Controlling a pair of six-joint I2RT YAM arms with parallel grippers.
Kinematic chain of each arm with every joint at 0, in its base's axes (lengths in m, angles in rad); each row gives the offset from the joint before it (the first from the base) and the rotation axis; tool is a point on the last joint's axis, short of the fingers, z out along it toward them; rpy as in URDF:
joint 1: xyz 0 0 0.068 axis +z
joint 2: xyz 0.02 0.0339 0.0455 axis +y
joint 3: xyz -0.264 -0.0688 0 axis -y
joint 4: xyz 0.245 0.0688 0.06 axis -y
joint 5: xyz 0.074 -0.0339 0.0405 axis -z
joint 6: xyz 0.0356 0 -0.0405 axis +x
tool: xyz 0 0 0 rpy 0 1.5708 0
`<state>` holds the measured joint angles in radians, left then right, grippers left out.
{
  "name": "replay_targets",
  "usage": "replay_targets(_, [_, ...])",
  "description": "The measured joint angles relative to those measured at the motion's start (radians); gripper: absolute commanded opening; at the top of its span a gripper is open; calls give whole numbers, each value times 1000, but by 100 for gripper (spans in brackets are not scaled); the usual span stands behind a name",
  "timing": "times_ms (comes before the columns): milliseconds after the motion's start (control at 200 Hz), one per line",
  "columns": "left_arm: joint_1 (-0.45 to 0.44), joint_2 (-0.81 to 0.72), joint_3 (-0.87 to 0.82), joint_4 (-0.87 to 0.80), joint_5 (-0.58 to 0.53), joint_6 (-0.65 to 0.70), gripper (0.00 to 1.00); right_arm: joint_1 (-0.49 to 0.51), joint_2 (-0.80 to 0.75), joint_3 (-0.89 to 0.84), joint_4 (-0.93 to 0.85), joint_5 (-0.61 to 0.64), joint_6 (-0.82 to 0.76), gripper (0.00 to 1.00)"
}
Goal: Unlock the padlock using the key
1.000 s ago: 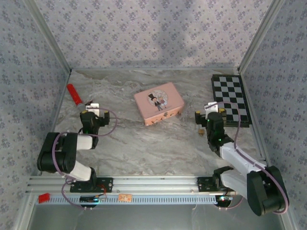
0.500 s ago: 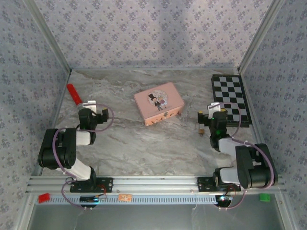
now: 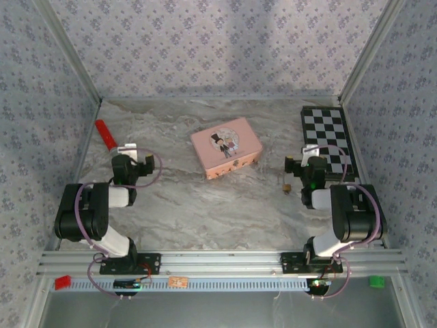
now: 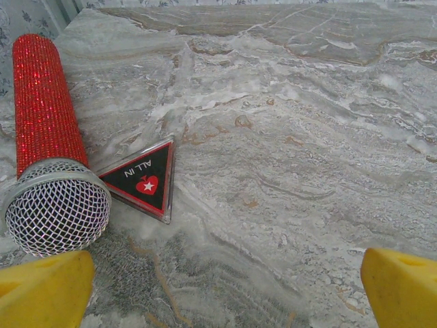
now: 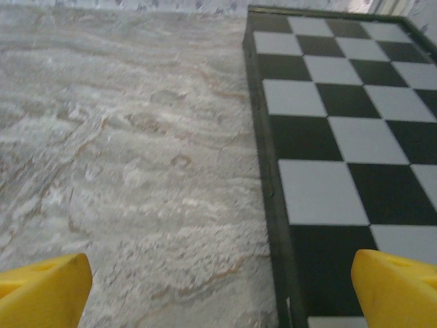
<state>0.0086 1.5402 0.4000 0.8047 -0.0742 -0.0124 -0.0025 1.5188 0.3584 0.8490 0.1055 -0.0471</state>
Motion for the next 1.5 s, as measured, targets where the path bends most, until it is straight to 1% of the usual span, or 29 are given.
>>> replay_targets(305, [0, 0, 0, 0, 0, 0, 100, 0, 0, 6, -5, 22, 14, 99])
replay_targets(1504, [0, 0, 0, 0, 0, 0, 100, -3, 0, 6, -8, 29, 18, 99])
